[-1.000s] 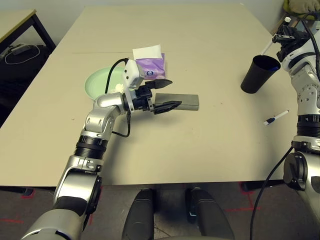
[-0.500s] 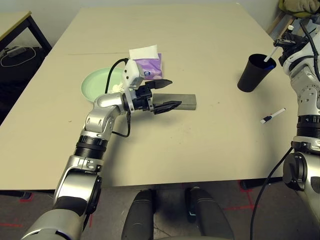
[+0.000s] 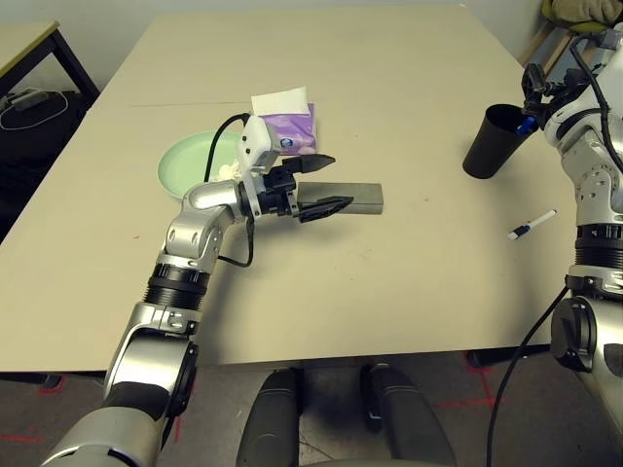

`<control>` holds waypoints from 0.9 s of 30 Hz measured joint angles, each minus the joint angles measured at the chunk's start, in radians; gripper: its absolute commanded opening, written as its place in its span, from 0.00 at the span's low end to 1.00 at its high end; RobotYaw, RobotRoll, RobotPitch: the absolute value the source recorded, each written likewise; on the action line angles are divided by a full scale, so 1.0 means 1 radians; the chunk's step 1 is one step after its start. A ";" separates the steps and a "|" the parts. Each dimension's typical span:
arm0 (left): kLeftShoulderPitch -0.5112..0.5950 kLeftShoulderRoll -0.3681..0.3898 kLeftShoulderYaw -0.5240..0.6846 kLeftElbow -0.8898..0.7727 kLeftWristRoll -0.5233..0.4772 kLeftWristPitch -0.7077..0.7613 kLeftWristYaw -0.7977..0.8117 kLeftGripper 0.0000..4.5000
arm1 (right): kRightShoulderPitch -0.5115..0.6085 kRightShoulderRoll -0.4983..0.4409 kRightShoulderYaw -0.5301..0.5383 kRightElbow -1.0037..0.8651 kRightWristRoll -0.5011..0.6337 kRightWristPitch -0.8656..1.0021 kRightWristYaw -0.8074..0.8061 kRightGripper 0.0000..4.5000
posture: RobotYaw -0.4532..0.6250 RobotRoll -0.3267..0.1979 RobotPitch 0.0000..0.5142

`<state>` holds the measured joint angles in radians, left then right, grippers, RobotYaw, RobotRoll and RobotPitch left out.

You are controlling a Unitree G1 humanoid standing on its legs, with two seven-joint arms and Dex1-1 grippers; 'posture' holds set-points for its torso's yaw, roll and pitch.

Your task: Organize and tidy the items on the table.

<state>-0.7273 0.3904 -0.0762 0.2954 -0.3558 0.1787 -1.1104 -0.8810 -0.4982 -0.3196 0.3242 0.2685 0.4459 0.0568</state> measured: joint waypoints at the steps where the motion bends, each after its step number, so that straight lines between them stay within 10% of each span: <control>1: 0.000 0.000 0.000 0.000 0.000 0.000 0.000 1.00 | 0.000 0.000 0.003 0.000 -0.005 0.000 0.005 0.99 | 0.49 0.62 0.23; 6: 0.000 0.000 0.000 0.000 0.000 0.000 0.000 1.00 | 0.004 -0.029 0.048 0.004 -0.019 -0.035 0.128 0.99 | 0.49 0.62 0.24; 16: 0.021 -0.016 0.000 -0.009 0.000 -0.004 0.018 1.00 | 0.068 -0.220 0.241 0.168 0.014 -0.269 0.947 0.99 | 0.51 0.62 0.27; 27: 0.044 -0.016 0.006 -0.027 -0.001 -0.003 0.023 1.00 | -0.058 -0.425 0.519 0.512 -0.287 -0.711 1.418 0.99 | 0.52 0.62 0.30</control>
<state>-0.6829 0.3743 -0.0701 0.2684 -0.3563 0.1754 -1.0874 -0.9391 -0.9235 0.1995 0.8357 -0.0187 -0.2654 1.4751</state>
